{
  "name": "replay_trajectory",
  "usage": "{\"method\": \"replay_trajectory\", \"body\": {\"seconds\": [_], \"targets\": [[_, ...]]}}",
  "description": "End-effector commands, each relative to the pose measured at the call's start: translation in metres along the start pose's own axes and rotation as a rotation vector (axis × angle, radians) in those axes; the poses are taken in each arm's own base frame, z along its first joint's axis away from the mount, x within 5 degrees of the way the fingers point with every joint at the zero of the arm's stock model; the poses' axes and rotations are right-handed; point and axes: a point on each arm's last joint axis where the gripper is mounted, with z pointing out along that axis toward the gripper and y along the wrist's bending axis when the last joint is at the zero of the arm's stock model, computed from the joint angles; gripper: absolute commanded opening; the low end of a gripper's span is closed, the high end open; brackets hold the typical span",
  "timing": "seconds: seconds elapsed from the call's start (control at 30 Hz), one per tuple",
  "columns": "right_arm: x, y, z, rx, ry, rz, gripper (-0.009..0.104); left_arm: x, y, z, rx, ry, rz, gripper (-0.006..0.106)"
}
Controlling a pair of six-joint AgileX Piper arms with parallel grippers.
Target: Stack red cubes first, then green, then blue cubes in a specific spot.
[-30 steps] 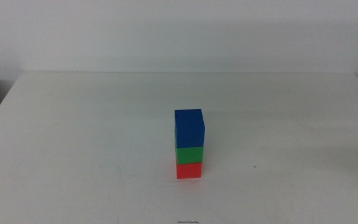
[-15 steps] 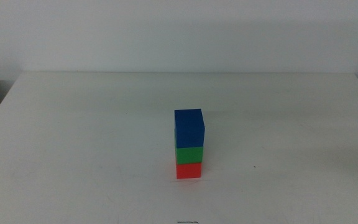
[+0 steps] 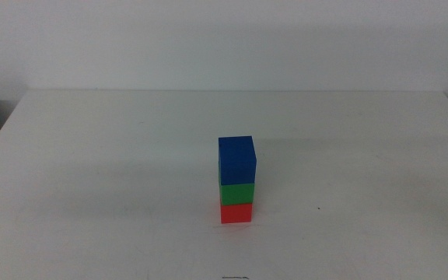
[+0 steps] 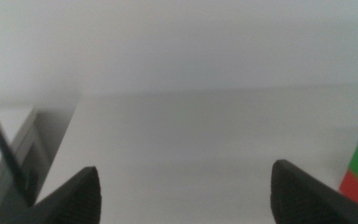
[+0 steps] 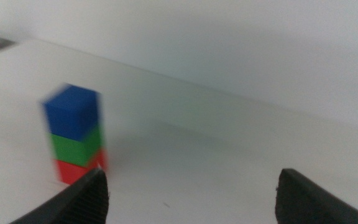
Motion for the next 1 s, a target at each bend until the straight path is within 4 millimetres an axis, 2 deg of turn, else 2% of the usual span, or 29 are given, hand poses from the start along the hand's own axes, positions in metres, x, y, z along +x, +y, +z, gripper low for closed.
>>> {"method": "replay_trajectory", "body": {"seconds": [0.0,0.13,0.2,0.27,0.37,0.5,0.6,0.97], "targets": [[0.007,-0.007,-0.001,0.089,-0.104,0.029,0.091,0.012,0.000,-0.003,-0.015,-0.090,-0.029,0.094],[0.054,-0.015,-0.009,0.248,-0.130,0.083,0.091,0.051,-0.003,-0.001,-0.019,-0.128,-0.173,0.094],[0.073,-0.015,-0.014,0.317,-0.144,0.089,0.091,0.064,-0.002,0.005,-0.044,-0.151,-0.200,0.094],[0.090,-0.015,-0.018,0.377,-0.167,0.095,0.091,0.072,0.000,0.012,-0.073,-0.181,-0.205,0.094],[0.106,-0.013,-0.023,0.431,-0.216,0.092,0.091,0.079,0.002,0.018,-0.104,-0.244,-0.204,0.094],[0.116,-0.014,-0.017,0.436,-0.180,0.100,0.091,0.091,0.003,0.025,-0.106,-0.292,-0.195,0.094],[0.122,-0.015,-0.015,0.437,-0.185,0.099,0.091,0.105,0.003,0.031,-0.113,-0.265,-0.173,0.094],[0.123,-0.014,-0.015,0.439,-0.199,0.089,0.091,0.103,0.004,0.030,-0.120,-0.274,-0.110,0.094]]}}
